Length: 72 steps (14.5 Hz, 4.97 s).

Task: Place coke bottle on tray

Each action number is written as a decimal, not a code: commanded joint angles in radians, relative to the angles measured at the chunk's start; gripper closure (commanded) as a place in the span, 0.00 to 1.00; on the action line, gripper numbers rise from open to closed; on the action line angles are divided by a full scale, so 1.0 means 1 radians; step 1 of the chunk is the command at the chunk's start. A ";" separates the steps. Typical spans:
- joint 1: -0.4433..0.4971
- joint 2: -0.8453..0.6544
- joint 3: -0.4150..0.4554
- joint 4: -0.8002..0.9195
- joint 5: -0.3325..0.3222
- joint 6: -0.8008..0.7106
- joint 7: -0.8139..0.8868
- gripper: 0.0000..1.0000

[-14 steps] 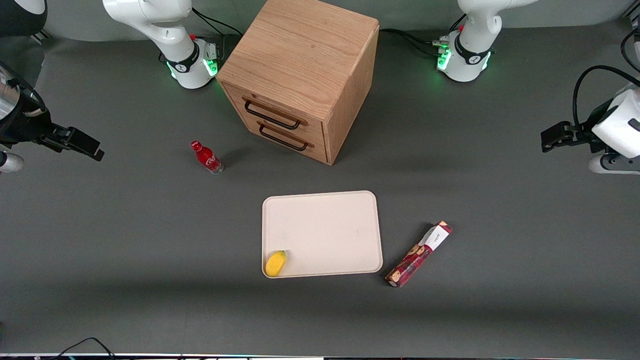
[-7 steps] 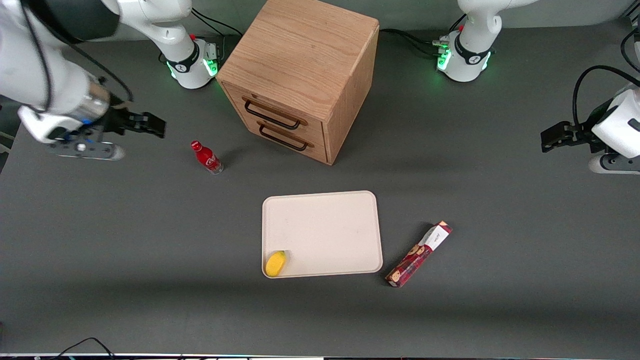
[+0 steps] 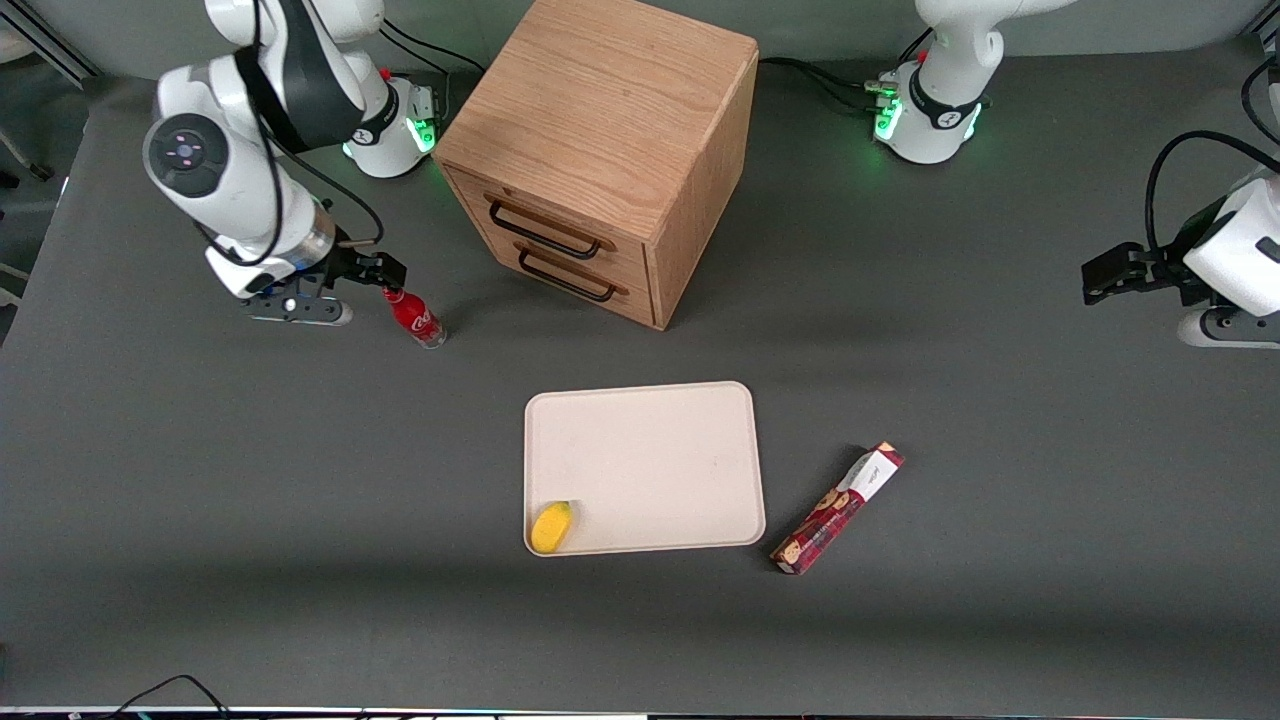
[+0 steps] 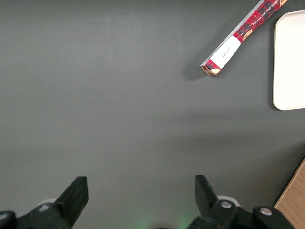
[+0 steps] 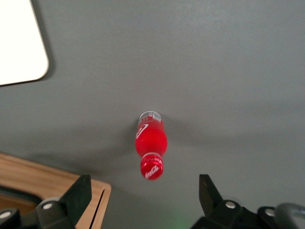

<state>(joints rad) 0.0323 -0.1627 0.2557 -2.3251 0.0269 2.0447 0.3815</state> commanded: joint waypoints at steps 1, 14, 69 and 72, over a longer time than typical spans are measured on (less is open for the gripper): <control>-0.006 -0.046 0.025 -0.158 0.019 0.173 0.039 0.00; -0.008 -0.015 0.053 -0.243 -0.005 0.319 0.056 0.88; -0.028 0.063 -0.182 0.589 -0.062 -0.425 -0.174 0.00; -0.026 0.097 -0.184 0.645 -0.058 -0.429 -0.162 0.00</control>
<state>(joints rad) -0.0052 -0.0442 0.0830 -1.6719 -0.0562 1.5944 0.2229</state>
